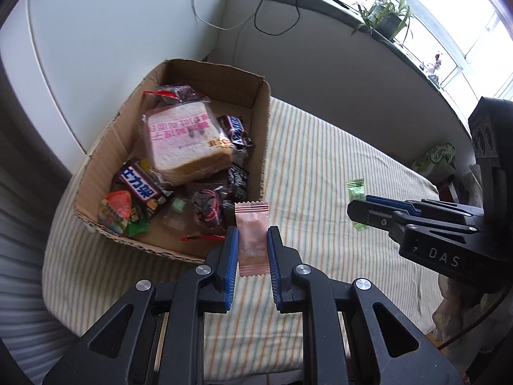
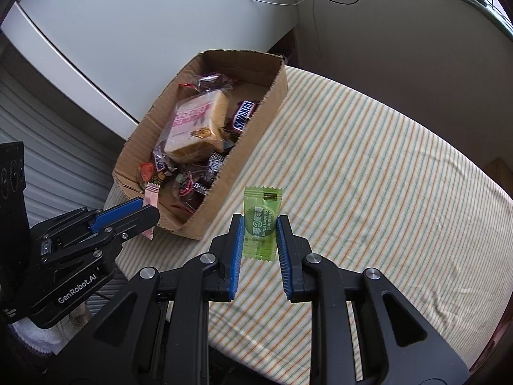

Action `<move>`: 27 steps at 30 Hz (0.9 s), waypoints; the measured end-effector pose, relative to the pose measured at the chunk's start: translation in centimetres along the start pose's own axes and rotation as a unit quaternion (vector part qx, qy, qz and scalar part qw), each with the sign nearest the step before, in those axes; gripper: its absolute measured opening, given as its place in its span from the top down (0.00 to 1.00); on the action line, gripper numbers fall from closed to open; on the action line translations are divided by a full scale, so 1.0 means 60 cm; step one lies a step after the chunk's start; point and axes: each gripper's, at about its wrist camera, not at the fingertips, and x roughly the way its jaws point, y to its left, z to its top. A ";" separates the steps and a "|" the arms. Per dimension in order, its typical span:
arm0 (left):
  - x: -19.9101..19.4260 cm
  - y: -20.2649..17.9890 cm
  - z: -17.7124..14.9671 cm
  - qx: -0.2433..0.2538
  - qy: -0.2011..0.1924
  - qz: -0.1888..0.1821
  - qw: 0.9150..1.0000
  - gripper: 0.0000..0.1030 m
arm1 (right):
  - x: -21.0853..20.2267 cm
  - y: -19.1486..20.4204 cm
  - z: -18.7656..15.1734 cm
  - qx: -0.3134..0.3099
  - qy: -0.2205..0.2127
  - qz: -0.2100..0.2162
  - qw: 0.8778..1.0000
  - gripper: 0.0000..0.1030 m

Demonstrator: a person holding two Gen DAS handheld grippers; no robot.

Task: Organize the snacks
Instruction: 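Carry both candies over the box and open both tools to drop them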

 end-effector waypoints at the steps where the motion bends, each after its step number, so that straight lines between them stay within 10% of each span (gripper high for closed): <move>1: -0.002 0.012 0.002 -0.006 0.000 0.003 1.000 0.84 | 0.004 0.012 0.005 -0.006 0.000 0.004 1.000 0.79; 27: -0.008 0.111 0.051 -0.028 0.001 0.049 0.998 0.84 | 0.072 0.143 0.064 -0.093 0.015 0.011 0.996 0.79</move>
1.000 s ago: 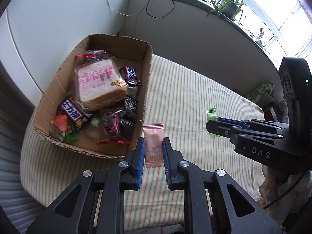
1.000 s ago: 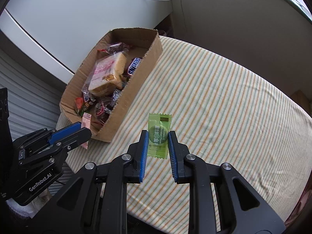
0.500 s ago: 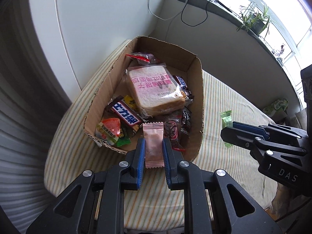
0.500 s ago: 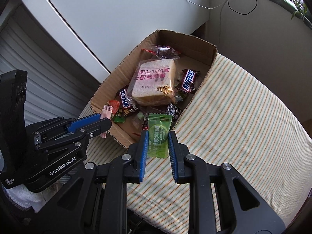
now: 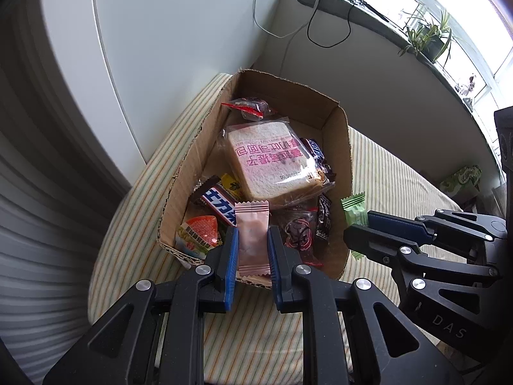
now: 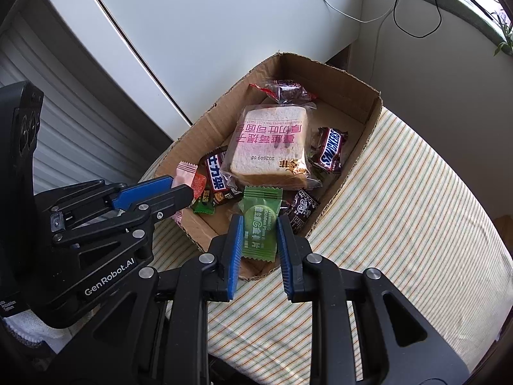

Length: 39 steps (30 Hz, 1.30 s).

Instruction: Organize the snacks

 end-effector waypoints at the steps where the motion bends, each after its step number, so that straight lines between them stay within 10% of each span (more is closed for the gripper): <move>1: 0.000 -0.001 0.002 0.002 -0.001 0.000 1.000 0.84 | 0.000 0.000 0.000 0.000 0.000 0.000 1.000 0.79; 29: -0.065 -0.013 -0.008 0.011 -0.049 0.007 0.999 0.82 | -0.086 -0.043 -0.066 0.044 -0.054 -0.002 0.998 0.77; 33: -0.089 -0.021 -0.018 0.009 -0.063 0.011 0.998 0.70 | -0.104 -0.041 -0.082 0.041 -0.071 -0.016 0.997 0.44; 39: -0.119 -0.041 -0.032 0.016 -0.085 0.023 0.996 0.47 | -0.126 -0.041 -0.095 0.042 -0.089 -0.038 0.994 0.32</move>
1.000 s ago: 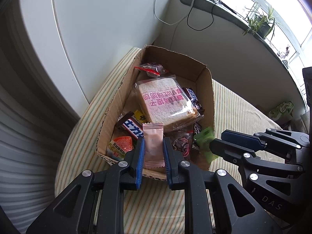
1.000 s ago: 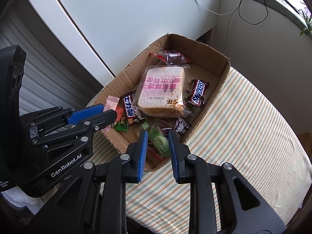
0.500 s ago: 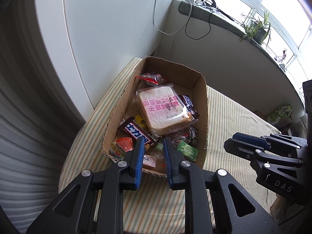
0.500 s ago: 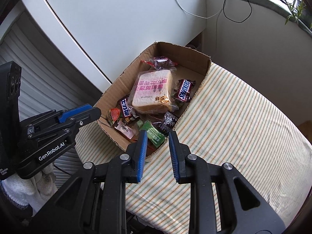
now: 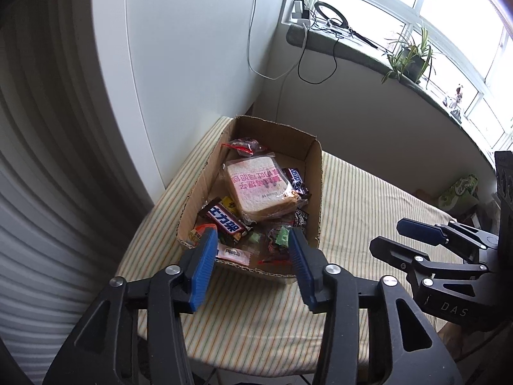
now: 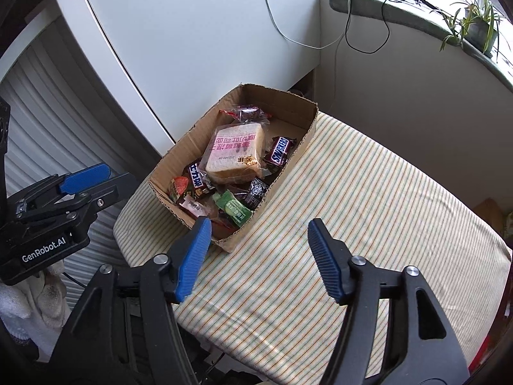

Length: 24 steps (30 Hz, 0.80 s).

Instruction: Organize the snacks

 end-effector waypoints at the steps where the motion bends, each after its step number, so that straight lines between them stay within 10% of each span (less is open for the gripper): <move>1: -0.003 -0.003 -0.001 0.001 -0.002 0.001 1.000 0.45 | -0.003 -0.002 -0.001 0.002 -0.003 -0.001 1.000 0.31; 24: -0.031 -0.016 -0.008 0.003 -0.009 0.030 1.000 0.36 | -0.020 -0.001 -0.011 0.015 -0.013 -0.013 1.000 0.30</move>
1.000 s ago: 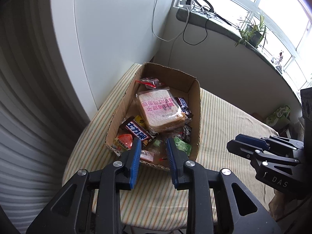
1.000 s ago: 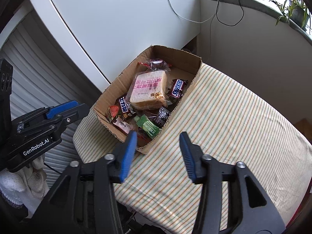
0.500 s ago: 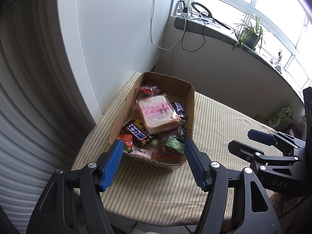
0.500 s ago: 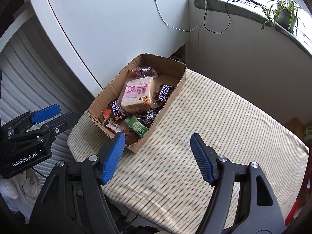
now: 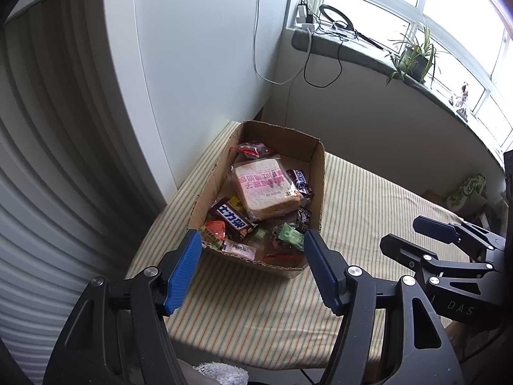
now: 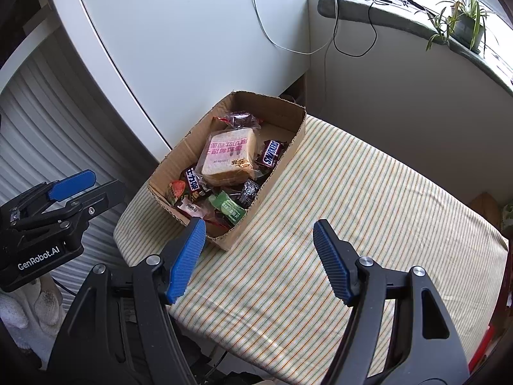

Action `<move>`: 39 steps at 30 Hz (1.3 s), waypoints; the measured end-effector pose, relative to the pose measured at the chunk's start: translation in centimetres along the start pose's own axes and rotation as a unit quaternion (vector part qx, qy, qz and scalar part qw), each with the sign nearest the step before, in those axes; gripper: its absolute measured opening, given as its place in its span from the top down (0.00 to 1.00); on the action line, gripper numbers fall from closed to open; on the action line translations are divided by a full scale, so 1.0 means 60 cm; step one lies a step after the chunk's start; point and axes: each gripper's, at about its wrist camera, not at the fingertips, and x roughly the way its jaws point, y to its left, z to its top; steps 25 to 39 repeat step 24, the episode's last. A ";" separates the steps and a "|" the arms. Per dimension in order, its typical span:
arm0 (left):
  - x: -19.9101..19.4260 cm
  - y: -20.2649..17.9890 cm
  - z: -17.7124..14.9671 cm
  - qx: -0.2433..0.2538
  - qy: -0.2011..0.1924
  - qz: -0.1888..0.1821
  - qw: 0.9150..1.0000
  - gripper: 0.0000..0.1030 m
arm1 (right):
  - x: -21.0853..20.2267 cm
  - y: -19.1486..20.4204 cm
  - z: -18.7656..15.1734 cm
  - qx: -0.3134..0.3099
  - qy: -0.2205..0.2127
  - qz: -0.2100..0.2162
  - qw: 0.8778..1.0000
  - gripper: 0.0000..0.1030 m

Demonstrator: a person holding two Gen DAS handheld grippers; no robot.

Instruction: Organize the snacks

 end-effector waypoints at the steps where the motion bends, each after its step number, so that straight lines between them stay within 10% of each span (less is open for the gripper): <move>1: -0.001 0.000 0.000 0.000 0.000 -0.001 1.000 0.36 | -0.001 0.000 0.001 0.001 -0.001 -0.001 1.000 0.30; 39: -0.015 -0.012 -0.006 0.008 -0.004 -0.003 1.000 0.36 | -0.015 -0.001 -0.011 0.005 -0.006 -0.002 1.000 0.30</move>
